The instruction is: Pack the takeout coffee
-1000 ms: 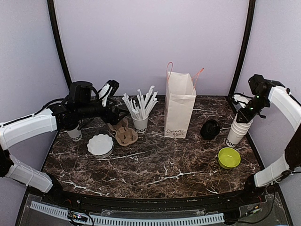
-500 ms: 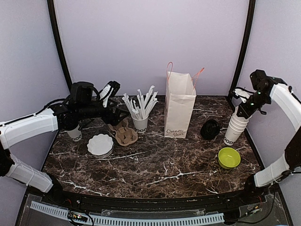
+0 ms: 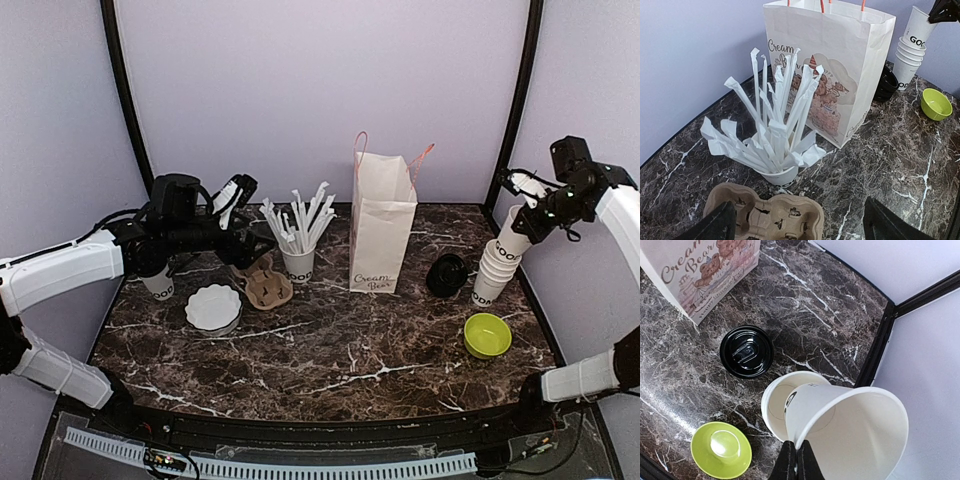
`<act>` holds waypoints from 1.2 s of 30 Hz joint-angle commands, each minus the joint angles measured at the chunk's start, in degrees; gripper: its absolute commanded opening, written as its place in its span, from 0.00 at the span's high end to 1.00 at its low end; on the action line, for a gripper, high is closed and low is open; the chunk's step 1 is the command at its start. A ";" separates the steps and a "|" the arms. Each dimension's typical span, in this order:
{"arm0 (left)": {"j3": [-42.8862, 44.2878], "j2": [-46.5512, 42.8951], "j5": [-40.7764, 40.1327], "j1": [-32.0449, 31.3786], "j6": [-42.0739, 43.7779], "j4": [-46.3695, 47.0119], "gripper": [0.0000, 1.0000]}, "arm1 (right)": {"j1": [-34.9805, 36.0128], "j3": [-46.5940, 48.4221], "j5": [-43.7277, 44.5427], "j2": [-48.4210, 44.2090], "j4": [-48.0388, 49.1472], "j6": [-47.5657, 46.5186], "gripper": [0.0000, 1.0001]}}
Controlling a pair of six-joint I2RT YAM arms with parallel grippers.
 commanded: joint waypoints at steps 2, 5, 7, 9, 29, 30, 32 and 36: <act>1.43 -2.01 -0.42 0.17 2.01 -1.62 0.02 | 0.66 2.52 -3.28 -4.76 -0.13 1.17 1.00; -0.94 -4.16 -2.14 0.22 0.88 1.38 0.01 | 0.84 3.17 -4.54 -6.04 -1.04 1.23 1.00; -2.00 -5.53 -2.39 0.22 1.25 2.24 0.01 | 0.94 4.75 -6.16 -6.56 -2.64 0.45 1.00; -1.45 -5.78 -3.58 0.22 1.78 0.99 0.01 | 1.25 6.30 -10.73 -7.69 -4.67 -2.31 1.00; 5.44 0.87 -16.50 0.41 3.38 -0.95 0.07 | 34.15 -15.42 -20.78 -3.98 13.34 -4.93 1.00; 5.79 1.19 -18.08 0.40 2.65 -0.52 0.06 | 37.03 -14.12 -19.62 -1.99 13.86 -4.73 1.00; 7.63 3.32 -30.00 0.67 -1.68 -0.97 0.05 | 43.90 -11.19 -15.22 1.96 15.07 -4.17 1.00; 12.76 7.59 -38.86 2.94 -7.85 -4.34 0.04 | 54.70 -5.42 -6.14 11.11 14.65 -5.18 1.00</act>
